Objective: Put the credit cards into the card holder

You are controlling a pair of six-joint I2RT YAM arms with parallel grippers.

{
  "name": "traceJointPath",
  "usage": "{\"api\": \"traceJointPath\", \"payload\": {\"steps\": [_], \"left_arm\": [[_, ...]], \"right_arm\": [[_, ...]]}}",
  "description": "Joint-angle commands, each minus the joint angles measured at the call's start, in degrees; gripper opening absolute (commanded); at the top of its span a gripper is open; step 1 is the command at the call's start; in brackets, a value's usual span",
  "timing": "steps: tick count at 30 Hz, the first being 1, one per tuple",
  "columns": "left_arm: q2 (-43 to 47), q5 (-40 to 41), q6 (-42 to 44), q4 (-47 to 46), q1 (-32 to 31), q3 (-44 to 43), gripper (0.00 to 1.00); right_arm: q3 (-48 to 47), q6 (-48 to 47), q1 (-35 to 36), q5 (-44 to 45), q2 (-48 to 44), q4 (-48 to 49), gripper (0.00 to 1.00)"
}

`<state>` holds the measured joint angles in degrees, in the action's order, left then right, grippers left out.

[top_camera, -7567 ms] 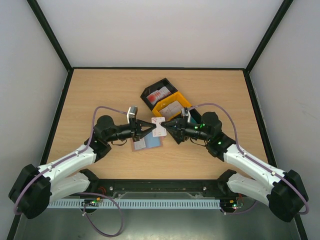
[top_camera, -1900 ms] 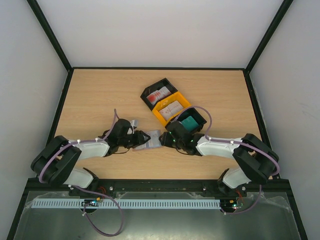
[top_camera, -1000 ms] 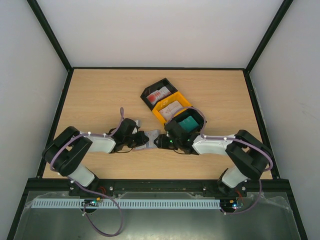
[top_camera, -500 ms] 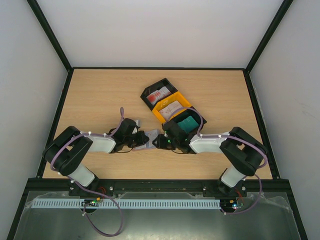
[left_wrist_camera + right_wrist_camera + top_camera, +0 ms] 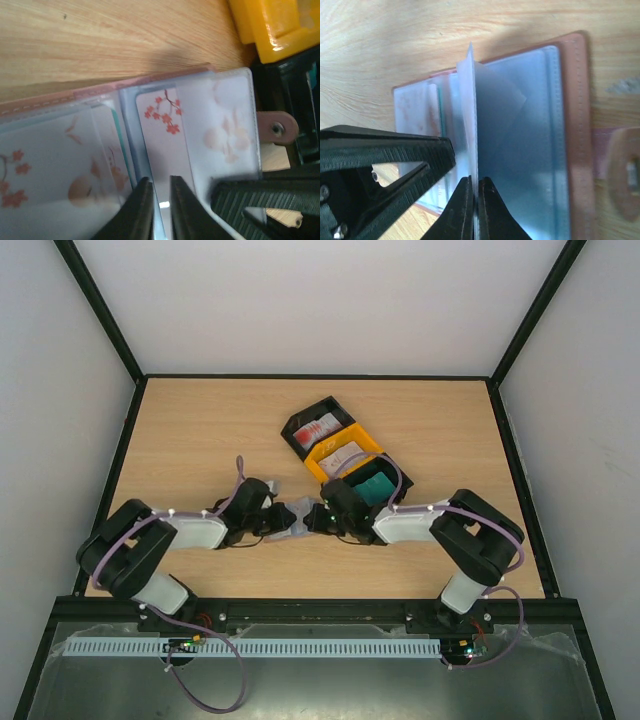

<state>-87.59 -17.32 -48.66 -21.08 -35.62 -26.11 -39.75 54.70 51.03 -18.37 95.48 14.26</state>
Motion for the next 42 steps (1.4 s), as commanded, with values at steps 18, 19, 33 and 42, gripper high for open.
{"api": "traceJointPath", "payload": {"steps": [18, 19, 33, 42], "left_arm": [[25.46, 11.7, 3.66, 23.71, 8.97, -1.89, 0.37], [27.15, 12.51, 3.66, 24.66, 9.66, -1.78, 0.38], [33.86, 8.09, 4.81, 26.52, 13.78, 0.57, 0.45], [33.92, -3.88, 5.64, 19.17, 13.81, 3.21, 0.5]], "right_arm": [[-11.36, -9.19, 4.27, -1.31, 3.72, -6.89, 0.4], [-11.81, -9.32, 4.52, -1.3, 4.19, -6.97, 0.41], [-14.63, -9.93, 5.71, -1.93, 5.92, -6.66, 0.49], [-15.22, -12.18, 4.28, 12.67, -2.53, -16.16, 0.48]]}}
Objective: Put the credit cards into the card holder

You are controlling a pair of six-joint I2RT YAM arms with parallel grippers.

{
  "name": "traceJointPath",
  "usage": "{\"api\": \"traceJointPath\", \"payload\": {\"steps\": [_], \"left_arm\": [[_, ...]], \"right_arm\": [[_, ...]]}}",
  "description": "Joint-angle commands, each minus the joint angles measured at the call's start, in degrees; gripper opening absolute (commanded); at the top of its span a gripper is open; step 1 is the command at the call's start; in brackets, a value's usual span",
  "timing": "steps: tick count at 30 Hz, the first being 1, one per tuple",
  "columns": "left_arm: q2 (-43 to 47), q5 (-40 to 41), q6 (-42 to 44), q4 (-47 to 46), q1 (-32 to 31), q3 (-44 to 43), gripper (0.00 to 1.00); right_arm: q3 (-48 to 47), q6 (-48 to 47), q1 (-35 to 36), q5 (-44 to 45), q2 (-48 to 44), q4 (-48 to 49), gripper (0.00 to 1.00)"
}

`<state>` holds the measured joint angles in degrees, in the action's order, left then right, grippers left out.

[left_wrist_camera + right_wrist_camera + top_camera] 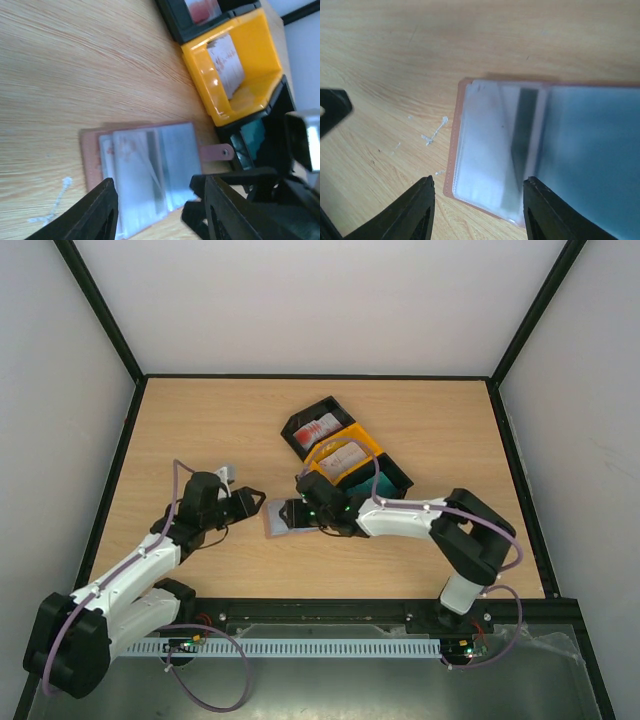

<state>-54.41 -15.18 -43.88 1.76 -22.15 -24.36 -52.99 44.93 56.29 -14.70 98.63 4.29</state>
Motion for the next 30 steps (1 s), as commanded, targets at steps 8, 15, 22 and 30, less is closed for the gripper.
{"api": "traceJointPath", "payload": {"steps": [8, 15, 22, 30], "left_arm": [[3.66, -10.42, 2.68, -6.15, 0.03, 1.93, 0.71], [5.96, -9.55, 3.14, -6.61, -0.61, 1.36, 0.84], [6.6, -5.23, 3.53, -6.4, -0.57, 0.37, 1.0], [1.68, 0.41, -0.7, -5.45, 1.04, -3.97, 1.0]], "right_arm": [[-6.18, -14.6, -6.48, 20.23, -16.38, -27.04, 0.51], [-10.98, -17.44, -12.9, 24.11, -19.16, -36.48, 0.58], [-17.67, -20.17, -16.62, 21.98, -13.85, -37.4, 0.61], [-31.44, -24.34, -17.67, 17.33, -0.5, -38.9, 0.61]]}}
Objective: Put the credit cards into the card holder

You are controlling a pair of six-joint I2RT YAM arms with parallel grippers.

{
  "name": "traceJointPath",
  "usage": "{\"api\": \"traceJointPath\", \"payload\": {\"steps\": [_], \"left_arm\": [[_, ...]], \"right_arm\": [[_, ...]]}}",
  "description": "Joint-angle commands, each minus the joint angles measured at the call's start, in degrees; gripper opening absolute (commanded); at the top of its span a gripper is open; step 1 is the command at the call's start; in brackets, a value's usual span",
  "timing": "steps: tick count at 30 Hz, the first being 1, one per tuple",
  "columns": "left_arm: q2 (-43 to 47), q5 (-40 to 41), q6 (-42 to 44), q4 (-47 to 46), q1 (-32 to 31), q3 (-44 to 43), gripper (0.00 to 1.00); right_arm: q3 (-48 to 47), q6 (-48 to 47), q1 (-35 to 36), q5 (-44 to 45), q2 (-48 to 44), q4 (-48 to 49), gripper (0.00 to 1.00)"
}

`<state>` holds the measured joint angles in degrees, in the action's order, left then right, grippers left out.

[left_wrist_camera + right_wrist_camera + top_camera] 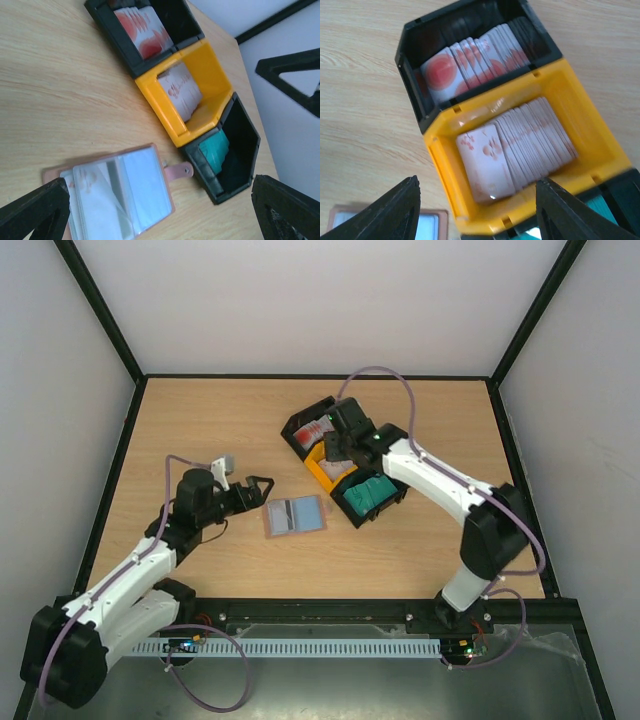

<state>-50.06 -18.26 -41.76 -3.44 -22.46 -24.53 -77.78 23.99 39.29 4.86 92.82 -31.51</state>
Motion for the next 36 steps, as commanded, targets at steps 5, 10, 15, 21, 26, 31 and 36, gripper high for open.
{"api": "traceJointPath", "payload": {"steps": [5, 10, 15, 21, 26, 31, 36], "left_arm": [[-10.11, 1.35, -5.41, -2.48, 2.5, -7.61, 0.87], [-22.1, -0.06, -5.5, -8.48, 2.57, -10.53, 0.66], [-36.86, -1.67, -3.87, -10.34, 3.23, -19.08, 0.64], [-50.5, -1.16, -1.4, -13.35, 6.5, -29.69, 0.65], [-58.21, -4.14, 1.47, -17.47, 10.43, -35.57, 0.72], [-67.35, -11.62, 6.93, -14.93, 11.29, -45.1, 0.76], [-71.53, -16.82, 8.84, -17.38, 11.38, -49.85, 0.78]], "right_arm": [[-14.72, -4.8, -0.99, -6.07, 12.39, -3.46, 0.6], [-18.28, -2.98, -0.99, -8.58, 17.25, -1.07, 0.57], [-18.86, -1.06, -1.06, -9.55, 19.47, 2.95, 0.56], [-22.58, -1.06, -1.06, -10.42, 23.27, 2.77, 0.54], [-23.15, 0.09, -1.06, -11.61, 25.52, 3.43, 0.52], [-24.07, 1.41, -1.06, -8.21, 26.83, 4.87, 0.52], [-27.23, 2.06, -1.27, -8.08, 29.33, 2.52, 0.53]]}}
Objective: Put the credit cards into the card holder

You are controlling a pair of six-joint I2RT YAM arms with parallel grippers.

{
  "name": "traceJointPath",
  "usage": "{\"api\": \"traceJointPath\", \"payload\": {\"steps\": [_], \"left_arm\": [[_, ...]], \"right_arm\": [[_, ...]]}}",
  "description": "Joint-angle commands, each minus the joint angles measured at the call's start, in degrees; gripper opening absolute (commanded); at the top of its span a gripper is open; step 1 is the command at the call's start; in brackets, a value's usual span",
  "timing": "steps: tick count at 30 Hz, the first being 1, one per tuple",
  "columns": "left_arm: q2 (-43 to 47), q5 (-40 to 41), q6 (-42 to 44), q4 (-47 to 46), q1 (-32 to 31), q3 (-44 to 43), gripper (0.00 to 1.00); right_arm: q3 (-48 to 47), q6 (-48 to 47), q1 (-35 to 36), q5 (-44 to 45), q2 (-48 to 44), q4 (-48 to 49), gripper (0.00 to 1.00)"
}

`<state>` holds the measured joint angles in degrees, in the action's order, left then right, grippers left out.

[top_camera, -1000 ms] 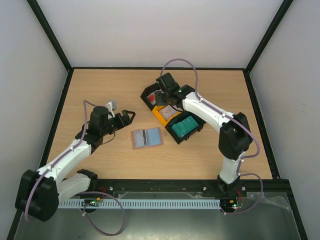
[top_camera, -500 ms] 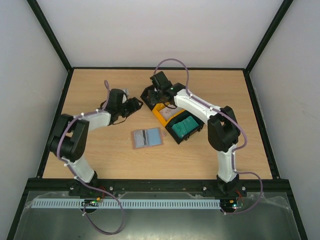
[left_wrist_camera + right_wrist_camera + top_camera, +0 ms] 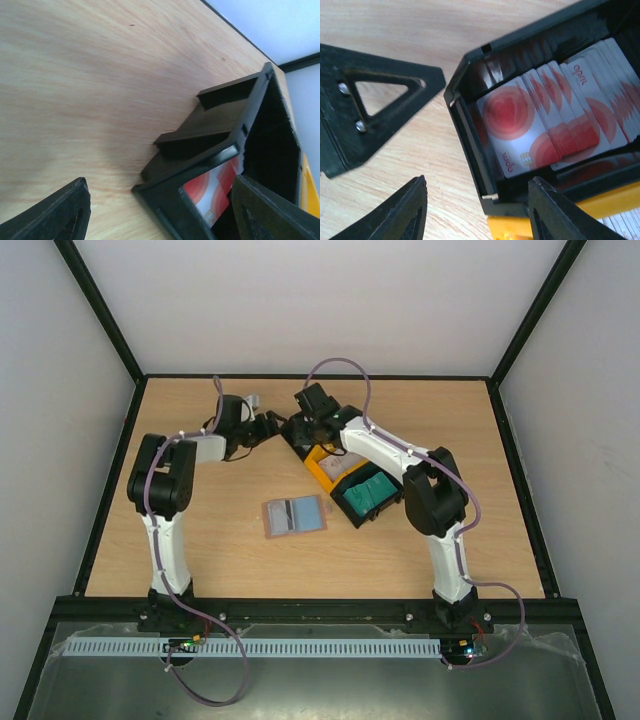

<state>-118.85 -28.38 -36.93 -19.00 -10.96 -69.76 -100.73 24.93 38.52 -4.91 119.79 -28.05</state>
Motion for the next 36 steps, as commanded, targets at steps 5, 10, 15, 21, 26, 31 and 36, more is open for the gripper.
{"api": "traceJointPath", "payload": {"steps": [5, 10, 15, 21, 26, 31, 36], "left_arm": [[-8.02, -9.59, 6.78, 8.66, -0.1, -13.09, 0.75], [-10.68, -15.01, 6.73, 8.22, -0.11, -15.86, 0.7], [-11.58, -18.85, 8.93, 9.32, -0.29, -16.3, 0.62], [-11.72, -19.41, 14.23, 13.26, -1.88, -15.63, 0.46], [-11.45, -19.94, 16.56, 16.0, -3.6, -14.85, 0.41], [-10.09, -20.13, 20.23, 19.69, -7.05, -14.27, 0.39], [-8.44, -17.83, 20.22, 20.5, -8.22, -14.14, 0.4]], "right_arm": [[-7.28, -0.41, -0.88, 1.4, 4.64, -8.87, 0.53], [-8.06, -1.81, -1.73, 0.73, 4.47, -10.94, 0.54], [-7.79, -2.95, -2.76, 0.25, 5.37, -12.97, 0.54], [-1.91, -4.08, -3.63, -0.37, 4.99, -11.5, 0.53], [1.99, -3.14, -3.85, 1.65, 1.55, -12.39, 0.53], [1.96, -2.15, -3.88, 6.75, -0.81, -18.04, 0.52], [-1.56, -3.09, -3.89, 11.49, -3.67, -17.03, 0.52]]}}
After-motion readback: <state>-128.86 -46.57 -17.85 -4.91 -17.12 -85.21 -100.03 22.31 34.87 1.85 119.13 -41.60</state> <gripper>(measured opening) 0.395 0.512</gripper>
